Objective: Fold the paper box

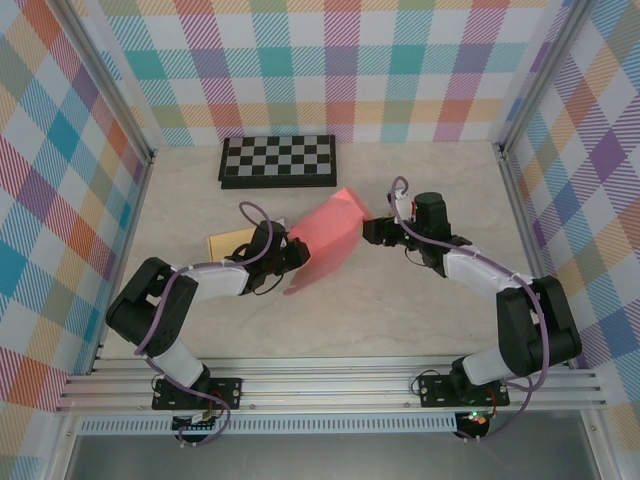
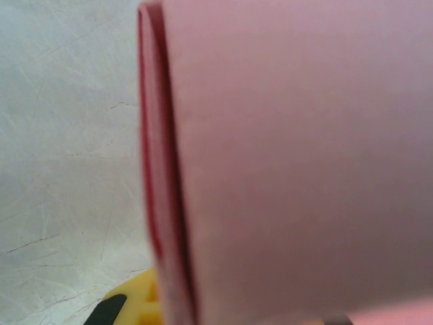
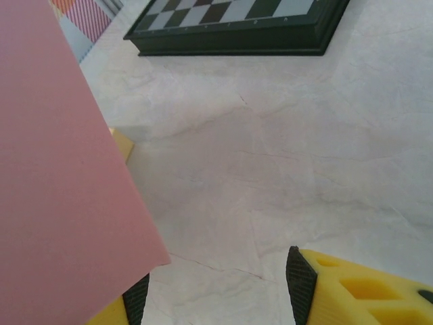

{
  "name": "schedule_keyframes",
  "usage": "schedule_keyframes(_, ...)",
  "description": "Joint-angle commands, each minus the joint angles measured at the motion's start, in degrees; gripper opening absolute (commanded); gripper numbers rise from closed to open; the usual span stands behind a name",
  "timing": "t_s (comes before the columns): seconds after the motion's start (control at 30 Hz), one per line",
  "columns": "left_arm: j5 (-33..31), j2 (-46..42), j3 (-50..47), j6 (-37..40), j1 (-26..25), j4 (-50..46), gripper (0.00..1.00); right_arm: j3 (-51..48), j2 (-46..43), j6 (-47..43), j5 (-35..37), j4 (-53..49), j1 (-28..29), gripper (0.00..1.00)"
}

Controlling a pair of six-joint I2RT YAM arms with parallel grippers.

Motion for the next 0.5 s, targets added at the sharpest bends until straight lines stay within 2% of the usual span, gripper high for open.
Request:
schedule_keyframes(0.0,1.02,0.87,-0.17,1.25,0.09,0.47,0.0,3.8,0.91,4.57,-2.43,0.9,0.45,0.59)
schedule_keyframes(0.23,2.89,1.18,0.71,3.24,-0.5,1.07,0.0,8.68,5.2,1.14,-3.11,-6.48,2.4,0.59)
schedule_keyframes(0.33,2.62,1.36,1.43,4.11,-1.03,0.37,0.0,9.47,6.71,1.02,-3.45,-6.79,4.22,0.59)
schedule_keyframes(0.47,1.6,1.34,2.19,5.01,-1.56,-0.84,0.0,12.88,9.36,-2.8,-2.33,-12.83,7.36,0.59)
